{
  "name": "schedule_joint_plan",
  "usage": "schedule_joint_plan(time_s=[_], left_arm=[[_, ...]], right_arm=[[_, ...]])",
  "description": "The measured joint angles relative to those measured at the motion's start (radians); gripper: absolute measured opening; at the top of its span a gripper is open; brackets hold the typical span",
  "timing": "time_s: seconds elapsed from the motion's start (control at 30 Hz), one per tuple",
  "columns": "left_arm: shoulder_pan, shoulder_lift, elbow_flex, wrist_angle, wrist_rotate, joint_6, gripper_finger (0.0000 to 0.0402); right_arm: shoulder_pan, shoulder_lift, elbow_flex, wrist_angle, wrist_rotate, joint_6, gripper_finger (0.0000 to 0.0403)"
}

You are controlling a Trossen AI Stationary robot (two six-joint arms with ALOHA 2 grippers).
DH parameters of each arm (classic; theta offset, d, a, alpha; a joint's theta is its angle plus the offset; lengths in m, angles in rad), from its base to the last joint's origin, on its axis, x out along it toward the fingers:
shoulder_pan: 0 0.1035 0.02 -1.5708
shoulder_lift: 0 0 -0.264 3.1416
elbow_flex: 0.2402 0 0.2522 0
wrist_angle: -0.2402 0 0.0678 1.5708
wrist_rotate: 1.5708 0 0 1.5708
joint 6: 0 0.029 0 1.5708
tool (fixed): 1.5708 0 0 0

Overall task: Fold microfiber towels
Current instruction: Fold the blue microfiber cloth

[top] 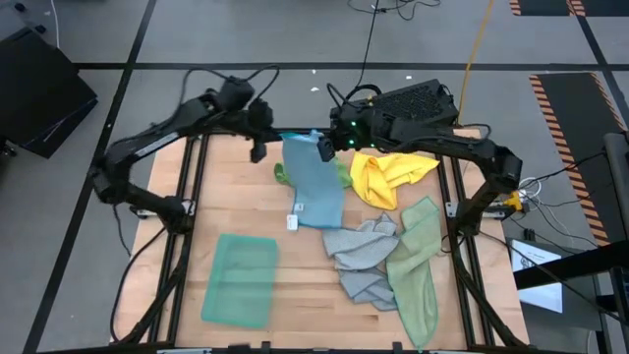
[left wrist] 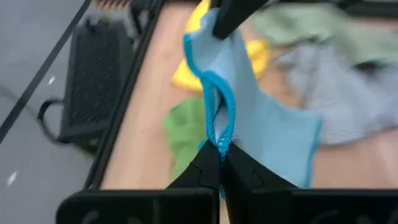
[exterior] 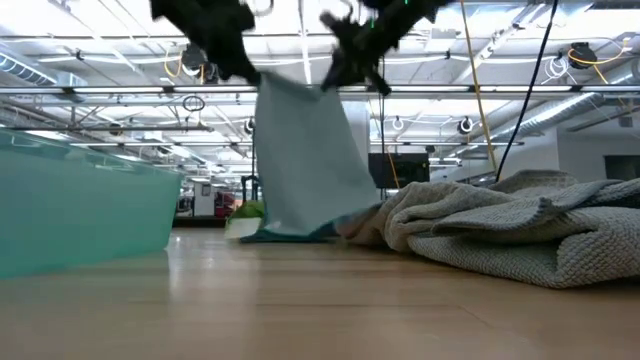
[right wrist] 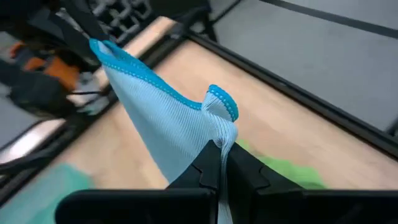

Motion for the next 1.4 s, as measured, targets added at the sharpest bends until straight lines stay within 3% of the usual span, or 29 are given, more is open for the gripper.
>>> schedule_joint_plan(time_s=[0.17, 0.3, 0.53, 0.67, 0.87, 1.1, 1.4], left_arm=[[0.046, 0.110, -0.012, 0.111, -0.010, 0.013, 0.0003], [0.043, 0.130, -0.012, 0.159, 0.023, -0.022, 0.0006], [-0.018, 0.102, -0.009, 0.072, 0.076, -0.076, 0.0006], [-0.069, 0.106, -0.011, -0.035, 0.099, -0.054, 0.0004], [-0.155, 0.118, -0.060, -0.018, 0.063, -0.067, 0.0008], [-0.210, 0.116, -0.170, 0.132, 0.047, -0.185, 0.0009], [-0.257, 0.115, -0.375, 0.403, 0.046, -0.344, 0.0008]], right_arm=[[-0.096, 0.009, -0.141, 0.144, -0.070, -0.003, 0.0004], [-0.148, 0.007, -0.181, 0.180, -0.206, -0.003, 0.0004], [-0.155, 0.005, -0.181, 0.141, -0.390, 0.002, 0.0004], [-0.142, 0.005, -0.182, 0.088, -0.390, -0.037, 0.0004], [-0.141, 0.005, -0.276, 0.134, -0.397, -0.053, 0.0004], [-0.125, 0.005, -0.457, 0.347, -0.492, -0.008, 0.0004], [-0.097, 0.005, -0.602, 0.501, -0.492, 0.036, 0.0004]])
